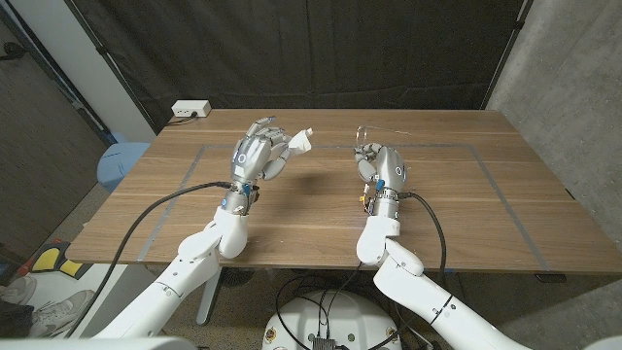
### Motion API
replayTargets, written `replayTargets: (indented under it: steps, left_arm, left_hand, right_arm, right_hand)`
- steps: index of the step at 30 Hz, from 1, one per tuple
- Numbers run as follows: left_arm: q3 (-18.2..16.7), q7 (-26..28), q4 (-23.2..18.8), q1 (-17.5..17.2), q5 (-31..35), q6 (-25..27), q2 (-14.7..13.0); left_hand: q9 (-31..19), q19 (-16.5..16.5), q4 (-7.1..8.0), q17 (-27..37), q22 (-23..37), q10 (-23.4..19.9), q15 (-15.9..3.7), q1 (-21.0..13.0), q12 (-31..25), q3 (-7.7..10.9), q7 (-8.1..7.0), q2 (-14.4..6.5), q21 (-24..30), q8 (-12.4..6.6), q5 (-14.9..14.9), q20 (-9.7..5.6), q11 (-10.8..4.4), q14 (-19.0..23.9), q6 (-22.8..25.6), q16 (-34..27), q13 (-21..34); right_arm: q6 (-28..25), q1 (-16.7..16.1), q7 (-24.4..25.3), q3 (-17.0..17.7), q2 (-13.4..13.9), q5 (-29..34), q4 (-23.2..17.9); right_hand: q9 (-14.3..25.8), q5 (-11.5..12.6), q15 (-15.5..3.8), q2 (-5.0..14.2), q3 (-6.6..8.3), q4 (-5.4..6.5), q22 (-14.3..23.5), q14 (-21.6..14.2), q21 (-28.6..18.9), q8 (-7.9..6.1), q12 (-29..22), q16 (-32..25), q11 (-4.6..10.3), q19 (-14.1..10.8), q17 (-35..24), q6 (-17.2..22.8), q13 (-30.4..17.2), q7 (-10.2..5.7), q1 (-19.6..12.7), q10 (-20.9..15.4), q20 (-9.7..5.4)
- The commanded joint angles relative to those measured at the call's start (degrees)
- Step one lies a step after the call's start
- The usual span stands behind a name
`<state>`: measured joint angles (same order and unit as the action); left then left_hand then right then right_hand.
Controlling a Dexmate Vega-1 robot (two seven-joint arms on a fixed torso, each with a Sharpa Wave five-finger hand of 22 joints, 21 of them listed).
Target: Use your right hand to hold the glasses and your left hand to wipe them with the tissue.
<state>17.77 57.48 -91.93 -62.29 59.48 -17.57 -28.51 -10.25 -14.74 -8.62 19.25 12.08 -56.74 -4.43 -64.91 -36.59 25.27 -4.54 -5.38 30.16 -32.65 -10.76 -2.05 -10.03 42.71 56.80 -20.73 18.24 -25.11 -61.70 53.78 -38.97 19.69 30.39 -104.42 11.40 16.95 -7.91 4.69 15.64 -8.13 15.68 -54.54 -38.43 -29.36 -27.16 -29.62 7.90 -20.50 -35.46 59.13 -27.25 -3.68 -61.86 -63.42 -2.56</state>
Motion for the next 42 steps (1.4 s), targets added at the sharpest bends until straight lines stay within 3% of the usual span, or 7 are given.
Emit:
replayTargets:
  steps: [1,10,18,24,28,33,42]
  left_arm:
    - [1.66,3.56,6.14,4.81,-4.78,-6.25,5.09]
    - [1.39,2.91,10.36,7.23,-8.86,-11.52,7.18]
    - [0.3,-2.77,13.12,8.25,-16.48,-15.85,10.08]
    - [-0.89,-12.67,12.72,7.96,-25.28,-18.06,11.76]
    - [-1.75,-21.71,11.36,7.49,-32.8,-18.09,12.51]
    - [-2.72,-33.07,8.91,6.73,-41.53,-16.25,12.98]
    - [-4.27,-47.78,5.75,6.25,-51.17,-11.72,13.24]
  left_hand:
    - [-0.32,-0.32,0.06,0.27,0.13,-1.0,-9.13,-0.61,-0.53,-0.13,0.55,-0.17,0.57,0.33,0.05,0.1,-1.23,0.57,1.44,0.03,0.35]
    - [-0.34,-0.4,0.22,0.59,0.16,-0.9,-9.14,-0.86,-0.74,-0.26,0.38,-0.16,0.93,0.71,-0.03,0.56,-1.27,0.71,1.59,0.43,0.79]
    - [-0.36,-0.61,0.49,0.92,0.19,-1.03,-9.09,-0.79,-0.88,-0.48,0.57,-0.19,1.28,1.16,-0.11,1.07,-1.34,0.97,1.28,0.6,1.09]
    - [-0.32,-0.57,0.32,1.31,0.22,-1.15,-9.11,-1.01,-0.87,-0.85,0.67,0.33,1.5,1.3,-0.24,1.41,-1.44,1.05,1.8,0.68,1.28]
    - [-0.3,-0.35,0.36,1.49,0.24,-1.14,-9.09,-1.13,-0.74,-0.96,-0.42,0.43,1.58,1.8,-0.44,1.78,-1.42,0.9,1.23,0.91,1.37]
    - [-0.29,-0.2,0.37,1.63,0.25,-1.09,-9.05,-1.22,-0.6,-1.08,-0.48,0.57,1.65,1.93,-0.6,2.11,-1.39,0.74,1.42,1.07,1.43]
    - [-0.26,0.03,0.54,1.9,0.28,-0.97,-8.93,-1.24,-0.33,-1.27,-0.57,0.67,1.77,2.27,-0.86,2.54,-1.38,0.54,1.5,1.31,1.51]
  right_arm:
    - [11.03,-1.19,-3.52,0.5,1.59,-6.19,-1.25]
    - [15.92,-1.64,-5.56,-0.37,4.6,-5.9,-3.26]
    - [16.78,-1.79,-7.08,-1.05,5.68,-5.19,-4.69]
    - [14.47,-1.3,-6.91,-2.14,4.59,-3.2,-4.58]
    - [10.69,-1.08,-6.43,-2.75,2.96,-1.55,-4.5]
    - [6.12,-0.57,-6.15,-3.17,0.67,-0.49,-4.07]
    - [-0.53,0.34,-5.27,-4.19,-2.66,1.49,-3.18]
  right_hand:
    - [0.54,-0.13,-5.32,0.84,0.36,-0.1,0.18,-0.44,-0.3,-0.36,0.27,-0.06,-0.06,0.24,-0.24,2.68,-0.22,-2.17,-1.62,-0.37,-1.58]
    - [0.66,-0.2,-5.31,0.87,0.38,-0.11,0.12,-0.36,-0.73,-0.39,0.49,-0.08,-0.12,0.26,-0.53,2.68,-0.32,-2.13,-1.7,-0.29,-1.62]
    - [0.62,-0.26,-5.33,0.86,0.41,-0.11,0.06,-0.29,-1.06,-0.32,0.59,-0.03,-0.35,0.37,-0.74,2.65,-0.56,-2.13,-1.74,-0.23,-1.61]
    - [0.64,-0.3,-5.31,0.87,0.41,-0.08,0.01,-0.22,-1.26,-0.3,0.63,0.01,-0.22,0.49,-0.88,2.65,-0.69,-2.11,-1.72,-0.28,-1.65]
    - [0.63,-0.34,-5.31,0.86,0.42,-0.08,-0.03,-0.19,-1.43,-0.26,0.73,0.04,-0.24,0.6,-0.99,2.62,-0.61,-2.03,-1.73,-0.45,-1.63]
    - [0.74,-0.42,-5.28,0.83,0.4,-0.08,-0.07,-0.33,-1.66,-0.28,0.82,-0.07,-0.31,0.77,-1.21,2.57,-0.63,-1.9,-1.74,-0.59,-1.46]
    - [0.96,-0.56,-5.16,0.73,0.28,-0.07,-0.1,-0.56,-2.02,-0.3,0.87,-0.36,-0.79,0.99,-1.6,2.46,-0.82,-1.47,-1.69,-0.7,-1.18]
